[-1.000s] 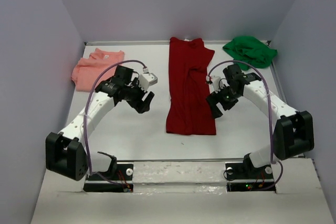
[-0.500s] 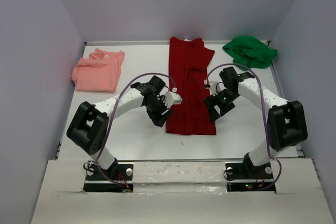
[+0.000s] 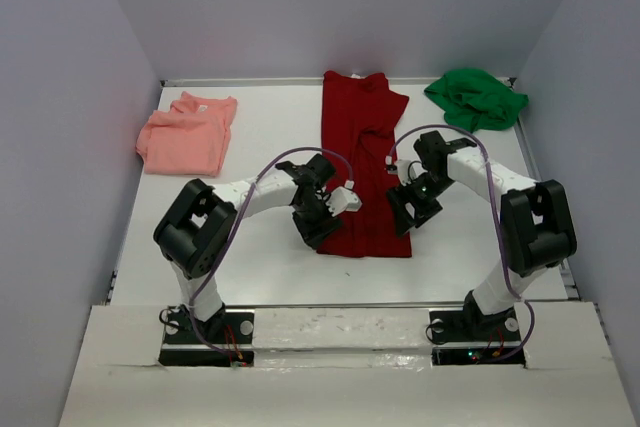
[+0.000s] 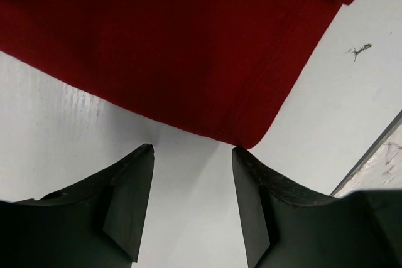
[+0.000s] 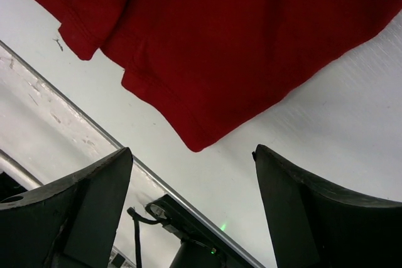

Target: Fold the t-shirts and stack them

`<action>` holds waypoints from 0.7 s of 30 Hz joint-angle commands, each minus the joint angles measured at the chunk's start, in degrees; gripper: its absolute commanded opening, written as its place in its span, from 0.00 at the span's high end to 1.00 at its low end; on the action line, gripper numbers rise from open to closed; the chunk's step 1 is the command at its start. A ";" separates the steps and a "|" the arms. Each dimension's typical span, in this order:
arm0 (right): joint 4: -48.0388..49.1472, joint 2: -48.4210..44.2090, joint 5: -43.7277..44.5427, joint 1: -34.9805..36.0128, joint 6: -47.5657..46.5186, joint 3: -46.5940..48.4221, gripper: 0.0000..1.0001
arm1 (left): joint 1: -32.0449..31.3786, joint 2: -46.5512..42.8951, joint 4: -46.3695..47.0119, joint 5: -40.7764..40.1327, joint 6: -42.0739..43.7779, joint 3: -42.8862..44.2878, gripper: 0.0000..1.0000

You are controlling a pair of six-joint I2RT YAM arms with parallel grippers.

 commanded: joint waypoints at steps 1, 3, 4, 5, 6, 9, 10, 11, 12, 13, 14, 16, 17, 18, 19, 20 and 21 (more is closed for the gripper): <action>0.10 0.54 -1.48 0.36 -0.44 0.86 0.16 | -0.59 1.07 -1.01 -0.37 -0.24 2.64 0.38; 0.10 0.80 -1.48 0.36 -0.79 0.33 0.17 | -0.59 1.51 -1.53 0.77 -0.16 3.86 0.38; 0.19 0.89 -1.39 0.36 -0.79 0.42 0.17 | -0.59 1.86 -1.80 1.48 0.02 4.30 0.38; 0.28 0.98 -1.48 0.36 -0.79 0.33 0.17 | -0.59 2.12 -2.06 2.53 0.02 4.66 0.38; 0.28 1.32 -1.65 0.36 -0.79 0.33 0.18 | -0.67 2.73 -2.41 3.06 0.11 5.53 0.38; 0.19 1.59 -1.57 0.36 -0.79 0.33 0.18 | -0.67 3.53 -3.99 4.82 0.63 7.29 0.39; 0.19 1.77 -1.48 0.36 -0.88 0.33 0.19 | -0.76 3.36 -4.69 5.61 0.81 7.65 0.39; 0.19 1.77 -1.48 0.36 -0.88 0.33 0.19 | -0.76 3.09 -5.05 5.96 0.90 8.35 0.43; 0.19 1.85 -1.48 0.36 -0.88 0.42 0.19 | -0.85 2.83 -5.31 6.31 0.90 8.35 0.43; 0.01 2.12 -1.22 0.36 -0.88 0.42 0.19 | -0.85 2.74 -6.36 7.45 1.16 8.96 0.46; -0.07 2.29 -1.04 0.36 -0.88 0.51 0.19 | -0.85 2.65 -6.81 7.98 1.42 9.23 0.47; -0.16 3.17 -0.69 0.36 -0.79 0.60 0.21 | -1.20 2.39 -7.77 8.95 1.86 9.32 0.51; -0.08 3.44 -0.51 0.36 -0.44 0.77 0.22 | -1.46 2.30 -7.95 9.04 1.95 9.23 0.52; -0.16 3.61 -0.42 0.36 -0.35 0.86 0.23 | -1.81 2.21 -8.13 8.95 2.04 8.71 0.53; -0.08 3.79 -0.42 0.36 -0.27 0.77 0.23 | -1.99 2.13 -8.22 8.43 2.04 8.44 0.54; -0.08 4.31 -0.34 0.36 -0.09 0.95 0.23 | -2.43 2.04 -8.30 8.17 2.04 8.09 0.55; -0.08 4.66 -0.25 0.36 0.00 0.86 0.23 | -2.61 1.78 -8.48 7.90 1.95 7.65 0.55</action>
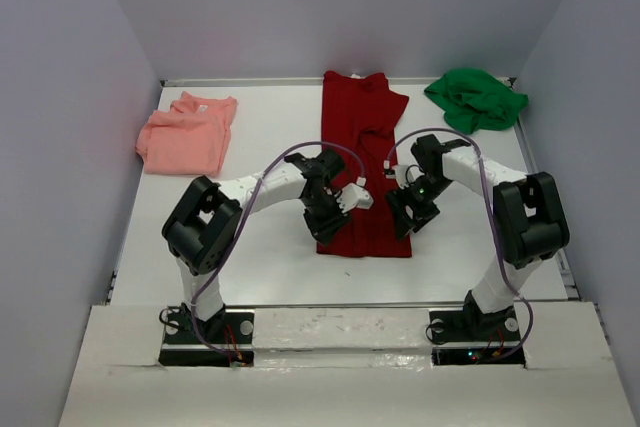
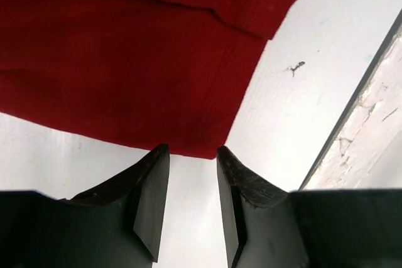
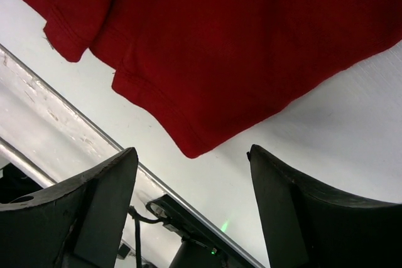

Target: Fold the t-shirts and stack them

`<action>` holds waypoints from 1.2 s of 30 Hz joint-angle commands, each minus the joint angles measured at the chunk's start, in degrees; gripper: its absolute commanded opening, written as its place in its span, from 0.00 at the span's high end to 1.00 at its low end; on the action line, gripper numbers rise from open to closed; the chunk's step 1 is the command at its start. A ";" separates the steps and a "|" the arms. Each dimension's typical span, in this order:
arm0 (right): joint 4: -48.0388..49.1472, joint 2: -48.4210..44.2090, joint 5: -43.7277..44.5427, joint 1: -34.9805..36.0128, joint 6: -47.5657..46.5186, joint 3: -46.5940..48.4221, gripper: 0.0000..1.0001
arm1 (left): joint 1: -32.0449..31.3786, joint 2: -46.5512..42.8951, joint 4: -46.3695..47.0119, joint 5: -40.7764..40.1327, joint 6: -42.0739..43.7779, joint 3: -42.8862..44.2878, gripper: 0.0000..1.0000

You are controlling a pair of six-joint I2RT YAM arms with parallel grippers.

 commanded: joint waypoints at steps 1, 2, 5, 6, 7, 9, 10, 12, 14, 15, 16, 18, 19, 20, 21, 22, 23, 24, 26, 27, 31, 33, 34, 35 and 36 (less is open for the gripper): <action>-0.08 1.39 0.54 0.36 0.52 0.88 0.23 | -1.65 -2.07 -3.80 1.15 0.66 -0.11 0.55; -0.08 2.00 0.54 0.36 0.61 0.97 0.24 | -1.73 -2.25 -3.89 0.97 0.66 -0.20 0.55; -0.60 4.37 0.54 0.36 0.79 1.41 0.26 | -1.74 -3.91 -4.50 0.53 0.66 -0.64 0.55; -1.30 4.99 0.11 0.36 0.53 1.85 0.27 | -1.74 -4.18 -4.77 -0.17 0.66 -0.73 0.55; -1.31 5.43 0.10 0.36 0.26 2.02 0.27 | -1.74 -4.44 -4.77 -0.17 0.66 -0.81 0.55; -2.53 6.92 0.01 0.36 -0.53 2.46 0.28 | -1.74 -5.50 -4.86 -0.96 0.49 -1.25 0.55; -3.23 7.19 0.19 0.36 -0.79 2.81 0.28 | -1.74 -5.94 -4.77 -0.97 0.49 -1.51 0.55; -3.42 7.19 0.80 0.36 -1.06 2.73 0.29 | -1.74 -6.99 -4.16 -1.40 -0.12 -2.39 0.55; -3.50 7.02 1.59 0.36 -1.15 2.47 0.30 | -1.74 -7.70 -3.46 -1.58 -0.30 -3.44 0.55; -3.59 7.02 1.77 0.36 -1.23 2.46 0.30 | -1.74 -7.87 -3.37 -1.67 -0.39 -3.71 0.55; -3.77 7.02 2.03 0.36 -1.32 2.38 0.30 | -1.74 -7.96 -3.02 -1.84 -0.39 -4.15 0.55; -3.94 7.02 2.30 0.36 -1.76 1.77 0.33 | -1.74 -7.88 -2.93 -1.85 -0.48 -4.76 0.55; -4.03 7.02 2.39 0.36 -2.02 1.41 0.35 | -1.74 -7.79 -2.66 -1.93 -0.48 -4.94 0.55; -4.73 7.28 2.21 0.36 -2.55 1.24 0.38 | -1.74 -7.87 -2.57 -2.11 -0.57 -5.12 0.55; -5.08 7.28 1.95 0.36 -2.64 1.06 0.42 | -1.74 -7.61 -2.40 -2.02 -0.48 -5.29 0.55; -5.87 7.37 1.77 0.36 -2.99 0.97 0.44 | -1.74 -7.52 -2.48 -1.93 -0.48 -5.30 0.55; -6.31 7.28 0.99 0.36 -3.60 0.97 0.46 | -1.74 -7.35 -2.49 -1.93 -0.48 -5.21 0.55; -6.40 7.28 0.81 0.36 -3.61 0.80 0.48 | -1.74 -7.26 -2.40 -2.02 -0.48 -5.21 0.55; -7.10 7.37 0.54 0.36 -4.04 0.44 0.50 | -1.74 -6.74 -2.31 -2.28 -0.48 -4.95 0.55; -7.72 7.46 0.19 0.36 -4.31 0.18 0.50 | -1.74 -6.65 -2.31 -2.28 -0.48 -4.68 0.55; -8.34 7.46 -0.07 0.36 -4.84 -0.52 0.51 | -1.74 -5.68 -2.31 -2.28 -0.65 -4.15 0.56; -8.51 7.28 -0.07 0.36 -5.01 -1.05 0.51 | -1.74 -5.33 -2.31 -2.28 -0.65 -3.98 0.56; -8.60 7.19 -0.16 0.36 -5.10 -1.14 0.51 | -1.74 -5.15 -2.22 -2.28 -0.65 -3.80 0.56; -8.69 7.19 -0.34 0.36 -5.19 -1.40 0.51 | -1.74 -4.98 -2.22 -2.20 -0.65 -3.80 0.56; -8.78 7.19 -0.42 0.36 -5.36 -1.40 0.51 | -1.74 -4.80 -2.22 -2.28 -0.57 -3.54 0.56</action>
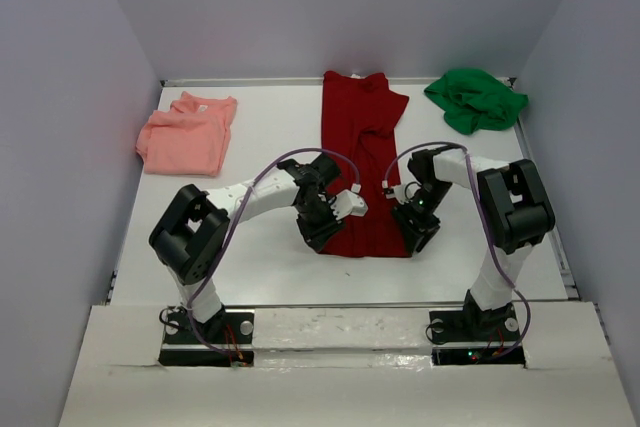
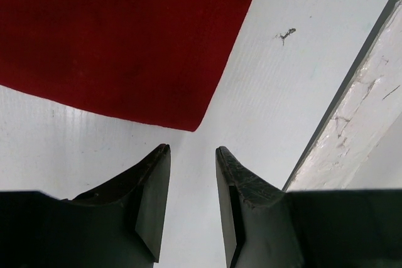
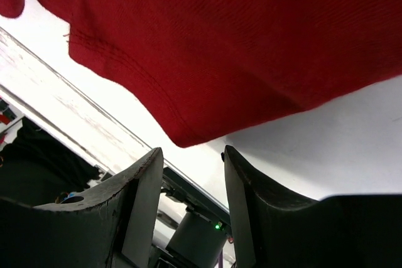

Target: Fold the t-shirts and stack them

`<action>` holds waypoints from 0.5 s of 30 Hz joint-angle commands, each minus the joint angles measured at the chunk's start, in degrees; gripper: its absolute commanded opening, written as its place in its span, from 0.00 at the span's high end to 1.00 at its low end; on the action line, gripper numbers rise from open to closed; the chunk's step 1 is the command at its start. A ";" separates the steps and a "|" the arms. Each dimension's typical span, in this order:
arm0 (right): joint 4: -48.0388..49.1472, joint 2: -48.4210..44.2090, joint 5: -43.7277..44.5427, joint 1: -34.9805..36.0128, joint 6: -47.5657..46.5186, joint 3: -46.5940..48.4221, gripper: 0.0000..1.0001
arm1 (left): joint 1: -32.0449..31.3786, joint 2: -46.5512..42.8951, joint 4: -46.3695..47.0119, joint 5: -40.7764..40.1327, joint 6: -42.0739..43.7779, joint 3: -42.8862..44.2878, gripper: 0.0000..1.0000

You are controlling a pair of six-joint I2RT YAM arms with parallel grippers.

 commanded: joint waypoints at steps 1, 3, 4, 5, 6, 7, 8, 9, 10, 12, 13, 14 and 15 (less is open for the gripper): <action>-2.55 0.00 -1.56 0.36 -1.52 -0.35 0.51 | -0.21 0.82 -0.67 0.03 -0.48 1.20 0.56; -2.63 0.96 -2.00 0.36 -1.69 0.00 0.51 | -0.29 0.99 -0.76 -0.06 -0.48 1.47 0.56; -2.64 1.32 -2.26 0.36 -1.78 0.26 0.51 | -0.21 1.00 -0.76 -0.14 -0.48 1.47 0.56; -2.64 1.93 -2.44 0.36 -1.78 0.52 0.52 | -0.21 1.00 -0.76 -0.06 -0.57 1.47 0.56; -2.46 2.37 -2.70 0.36 -1.78 1.05 0.52 | -0.21 1.00 -0.76 -0.06 -0.57 1.47 0.56; -2.46 2.64 -2.88 0.36 -1.78 1.40 0.53 | -0.21 0.91 -0.76 -0.14 -0.57 1.38 0.56; -2.02 3.25 -3.40 0.36 -1.87 1.75 0.53 | -0.21 0.91 -0.67 -0.23 -0.65 1.29 0.56; -1.93 3.52 -3.50 0.36 -1.87 2.10 0.53 | -0.21 0.56 -0.58 -0.23 -0.57 1.03 0.56; -1.67 3.87 -3.58 0.36 -1.78 2.28 0.53 | -0.21 0.47 -0.49 -0.32 -0.74 0.86 0.56; -1.58 5.18 -3.85 0.36 -1.87 2.37 0.54 | -0.21 -0.06 -0.32 -0.58 -0.74 0.24 0.56; -1.41 5.45 -3.94 0.36 -1.87 2.63 0.54 | -0.21 -0.23 -0.06 -1.02 -0.74 0.06 0.56; -1.14 5.71 -3.94 0.36 -1.70 2.72 0.54 | -0.21 -0.41 -0.05 -1.02 -0.74 -0.02 0.56; -0.97 5.89 -4.02 0.36 -1.61 2.90 0.57 | -0.21 -0.41 -0.05 -1.11 -0.74 -0.11 0.56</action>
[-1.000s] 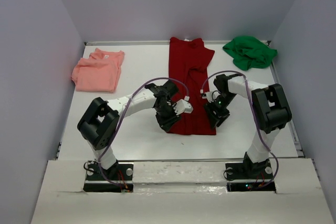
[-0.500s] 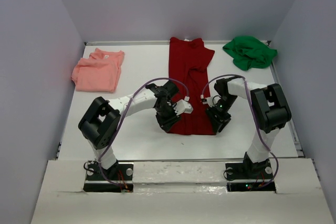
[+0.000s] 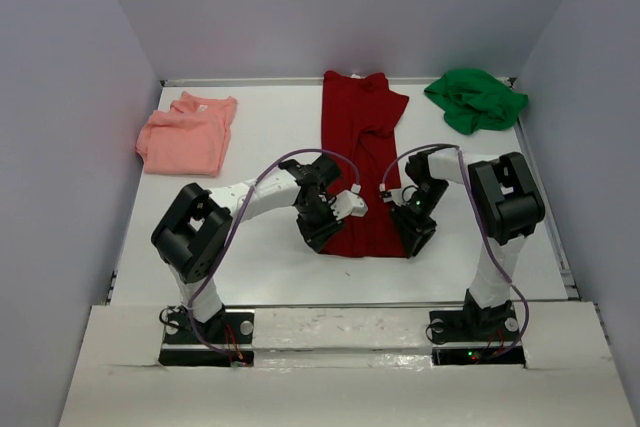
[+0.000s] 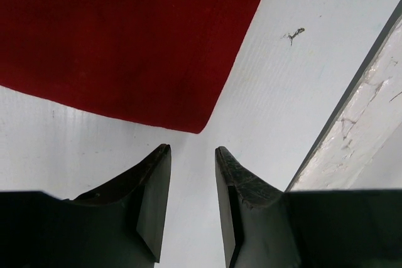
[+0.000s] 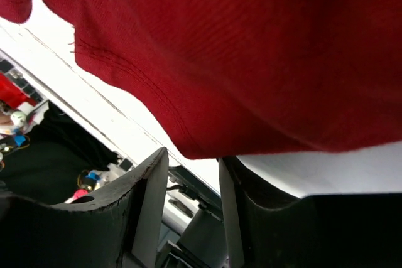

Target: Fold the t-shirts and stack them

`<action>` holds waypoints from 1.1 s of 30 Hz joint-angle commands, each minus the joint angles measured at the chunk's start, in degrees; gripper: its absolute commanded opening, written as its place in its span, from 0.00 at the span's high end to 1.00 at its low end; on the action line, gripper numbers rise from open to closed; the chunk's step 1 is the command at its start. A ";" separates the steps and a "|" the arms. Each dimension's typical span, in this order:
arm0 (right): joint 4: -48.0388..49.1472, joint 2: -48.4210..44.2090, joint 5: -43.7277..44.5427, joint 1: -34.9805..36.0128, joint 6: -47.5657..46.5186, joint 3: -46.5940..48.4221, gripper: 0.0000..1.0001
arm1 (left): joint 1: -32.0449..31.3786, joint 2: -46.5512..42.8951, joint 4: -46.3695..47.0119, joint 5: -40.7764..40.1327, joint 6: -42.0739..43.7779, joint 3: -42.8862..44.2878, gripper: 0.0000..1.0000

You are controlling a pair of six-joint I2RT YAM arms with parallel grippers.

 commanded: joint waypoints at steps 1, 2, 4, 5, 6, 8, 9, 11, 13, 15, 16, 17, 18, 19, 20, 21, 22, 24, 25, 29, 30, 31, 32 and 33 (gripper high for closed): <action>1.52 1.41 -0.85 0.36 -0.75 1.74 0.60 | -0.21 -1.59 -0.21 -0.58 -0.50 -0.14 0.56; 1.79 1.50 -0.77 0.36 -0.58 1.83 0.65 | -0.21 -1.59 -0.12 -0.59 -0.59 -0.14 0.56; 2.05 1.50 -0.77 0.36 -0.40 1.83 0.81 | -0.21 -1.59 -0.03 -0.67 -0.59 -0.22 0.56; 1.97 1.50 -0.68 0.36 -0.31 1.83 0.87 | -0.21 -1.59 -0.03 -0.85 -0.59 -0.14 0.56; 1.97 1.41 -0.59 0.36 -0.31 1.83 1.00 | -0.21 -1.50 -0.03 -0.76 -0.59 -0.14 0.56; 2.05 1.24 -0.50 0.36 -0.31 1.83 1.00 | -0.21 -1.42 0.23 -0.85 -0.59 -0.05 0.56; 2.05 0.89 -0.50 0.36 -0.31 1.83 1.00 | -0.21 -1.15 0.41 -0.94 -0.68 -0.13 0.59; 1.97 0.45 -0.33 0.36 -0.23 1.74 1.00 | -0.21 -0.89 0.76 -1.11 -0.68 -0.22 0.76; 1.88 0.01 -0.15 0.36 -0.23 1.65 1.00 | -0.21 0.07 0.76 -1.11 -0.68 -0.05 0.98; 1.79 -0.69 0.02 0.36 -0.23 1.57 1.00 | -0.21 0.95 0.58 -0.59 -0.68 0.13 1.00; 1.79 -0.87 0.11 0.36 -0.14 1.48 1.00 | -0.21 1.31 0.15 0.63 -0.50 0.74 1.00; 1.70 -1.13 0.29 0.36 -0.14 1.48 1.00 | -0.21 2.00 -0.47 1.78 -0.42 1.44 1.00; 1.70 -1.14 0.37 0.36 -0.14 1.48 1.00 | -0.21 2.01 -0.47 1.79 -0.24 1.45 1.00; 1.70 -1.40 0.38 0.36 -0.05 1.48 1.00 | -0.21 2.53 -0.99 2.31 -0.06 2.06 1.00; 1.70 -1.58 0.46 0.36 -0.05 1.39 1.00 | -0.21 2.71 -1.17 2.49 0.02 2.32 0.94; 1.70 -1.66 0.38 0.36 -0.05 1.39 1.00 | -0.21 3.06 -1.44 2.75 0.11 2.59 0.85; 1.70 -2.01 0.38 0.36 -0.05 1.48 1.00 | -0.21 3.41 -1.70 2.93 0.20 2.94 0.74; 1.79 -2.28 0.46 0.36 -0.05 1.48 1.00 | -0.21 3.68 -2.32 3.81 0.55 3.20 0.73; 1.88 -2.37 0.46 0.36 -0.05 1.48 1.00 | -0.21 3.59 -2.66 4.50 0.73 3.38 0.66; 1.88 -2.19 0.46 0.36 -0.14 1.48 1.00 | -0.21 3.33 -3.28 5.21 0.82 4.08 0.52; 1.88 -2.11 0.46 0.36 -0.14 1.48 1.00 | -0.21 3.16 -3.37 5.39 0.82 4.17 0.52; 1.97 -2.02 0.38 0.36 -0.14 1.56 1.00 | -0.21 3.15 -3.55 5.65 0.82 4.17 0.52; 2.05 -2.02 0.29 0.36 -0.14 1.57 1.00 | -0.21 3.24 -3.63 5.83 0.82 4.17 0.51; 2.05 -1.93 0.29 0.36 -0.14 1.65 1.00 | -0.21 3.50 -3.64 5.83 0.73 4.00 0.51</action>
